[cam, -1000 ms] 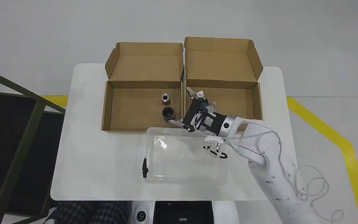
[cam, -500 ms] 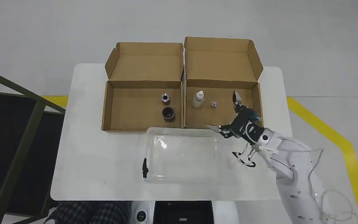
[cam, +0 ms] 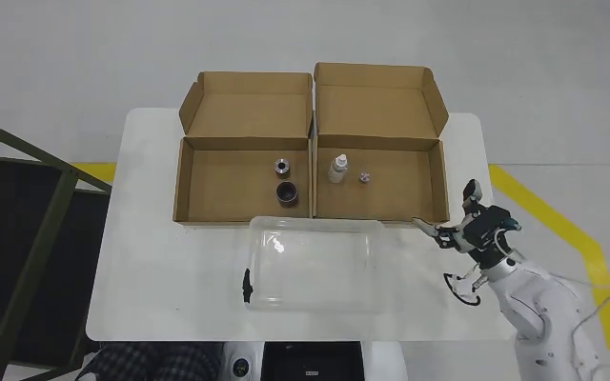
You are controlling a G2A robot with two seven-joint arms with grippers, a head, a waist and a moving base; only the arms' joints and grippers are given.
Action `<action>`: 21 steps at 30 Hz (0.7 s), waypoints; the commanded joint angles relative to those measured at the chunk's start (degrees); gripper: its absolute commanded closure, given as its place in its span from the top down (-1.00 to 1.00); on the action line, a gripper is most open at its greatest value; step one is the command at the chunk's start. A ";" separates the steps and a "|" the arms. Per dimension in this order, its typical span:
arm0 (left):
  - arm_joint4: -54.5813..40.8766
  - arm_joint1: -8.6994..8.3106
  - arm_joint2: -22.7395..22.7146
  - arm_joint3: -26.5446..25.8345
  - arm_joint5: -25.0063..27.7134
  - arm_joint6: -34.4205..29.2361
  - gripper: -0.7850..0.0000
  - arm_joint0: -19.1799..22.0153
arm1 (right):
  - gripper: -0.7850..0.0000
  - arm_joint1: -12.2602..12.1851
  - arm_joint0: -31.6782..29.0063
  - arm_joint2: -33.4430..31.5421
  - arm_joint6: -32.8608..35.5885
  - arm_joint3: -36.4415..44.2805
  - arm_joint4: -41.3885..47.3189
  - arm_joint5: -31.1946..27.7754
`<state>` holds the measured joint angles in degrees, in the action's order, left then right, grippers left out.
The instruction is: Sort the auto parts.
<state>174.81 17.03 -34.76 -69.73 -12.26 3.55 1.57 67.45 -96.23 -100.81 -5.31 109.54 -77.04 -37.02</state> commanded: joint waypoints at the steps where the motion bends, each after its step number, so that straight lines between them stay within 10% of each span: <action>1: 0.00 0.00 0.00 0.00 0.00 0.00 1.00 0.00 | 1.00 -0.10 -1.34 -0.92 -2.05 -0.59 -0.43 -0.23; 21: 0.00 0.00 0.00 0.00 0.00 0.00 1.00 0.00 | 1.00 -0.31 -6.43 -3.99 -10.05 -2.42 -0.79 2.22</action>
<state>174.81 17.03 -34.76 -69.73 -12.26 3.55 1.57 67.14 -102.66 -104.79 -15.35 107.12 -77.83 -34.79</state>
